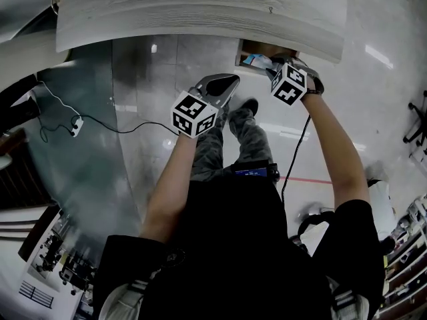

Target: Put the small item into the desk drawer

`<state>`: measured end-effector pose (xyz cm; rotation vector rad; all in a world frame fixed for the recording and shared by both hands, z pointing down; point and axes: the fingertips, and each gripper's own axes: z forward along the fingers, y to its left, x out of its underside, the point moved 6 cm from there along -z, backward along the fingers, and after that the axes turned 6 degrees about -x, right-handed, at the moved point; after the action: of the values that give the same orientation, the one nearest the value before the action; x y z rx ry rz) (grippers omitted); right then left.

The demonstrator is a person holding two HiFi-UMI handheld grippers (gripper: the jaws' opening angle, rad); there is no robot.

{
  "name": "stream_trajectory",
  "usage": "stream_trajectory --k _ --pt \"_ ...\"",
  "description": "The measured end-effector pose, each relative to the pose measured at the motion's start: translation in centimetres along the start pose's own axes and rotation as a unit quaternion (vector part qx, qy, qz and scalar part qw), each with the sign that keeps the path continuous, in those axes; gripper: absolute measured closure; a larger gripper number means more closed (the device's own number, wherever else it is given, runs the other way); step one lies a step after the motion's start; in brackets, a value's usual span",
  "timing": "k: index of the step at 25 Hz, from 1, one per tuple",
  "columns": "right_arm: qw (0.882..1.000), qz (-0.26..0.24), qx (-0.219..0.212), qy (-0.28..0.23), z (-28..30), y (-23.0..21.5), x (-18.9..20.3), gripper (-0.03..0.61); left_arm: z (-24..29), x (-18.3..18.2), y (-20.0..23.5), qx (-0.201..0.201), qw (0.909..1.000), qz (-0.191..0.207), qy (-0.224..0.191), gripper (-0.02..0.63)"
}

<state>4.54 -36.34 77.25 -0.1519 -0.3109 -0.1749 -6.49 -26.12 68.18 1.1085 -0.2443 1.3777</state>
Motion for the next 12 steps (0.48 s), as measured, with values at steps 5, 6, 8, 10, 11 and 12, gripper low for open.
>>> stream_trajectory --k 5,6,8,10,11,12 --pt "0.999 -0.019 -0.008 0.027 1.7 -0.5 -0.2 0.434 -0.3 0.5 0.9 -0.002 1.0 0.001 0.007 0.612" --pt "0.999 -0.023 -0.01 0.032 2.0 -0.6 -0.3 0.434 -0.4 0.6 1.0 -0.003 1.0 0.001 0.008 0.612" --pt "0.999 -0.03 -0.01 0.04 2.3 -0.6 -0.3 0.434 -0.6 0.7 1.1 -0.004 0.9999 0.0 0.01 0.612" --pt "0.998 -0.031 -0.011 0.047 2.6 -0.6 -0.1 0.433 -0.9 0.8 1.1 -0.005 0.9999 -0.001 0.01 0.612" --pt "0.998 -0.032 -0.013 0.05 2.7 -0.6 -0.1 0.433 -1.0 0.8 1.1 -0.006 0.9999 -0.001 0.01 0.612" --pt "0.998 -0.033 -0.014 0.053 2.8 -0.6 0.0 0.433 -1.0 0.8 1.2 -0.006 0.9999 -0.001 0.009 0.612"
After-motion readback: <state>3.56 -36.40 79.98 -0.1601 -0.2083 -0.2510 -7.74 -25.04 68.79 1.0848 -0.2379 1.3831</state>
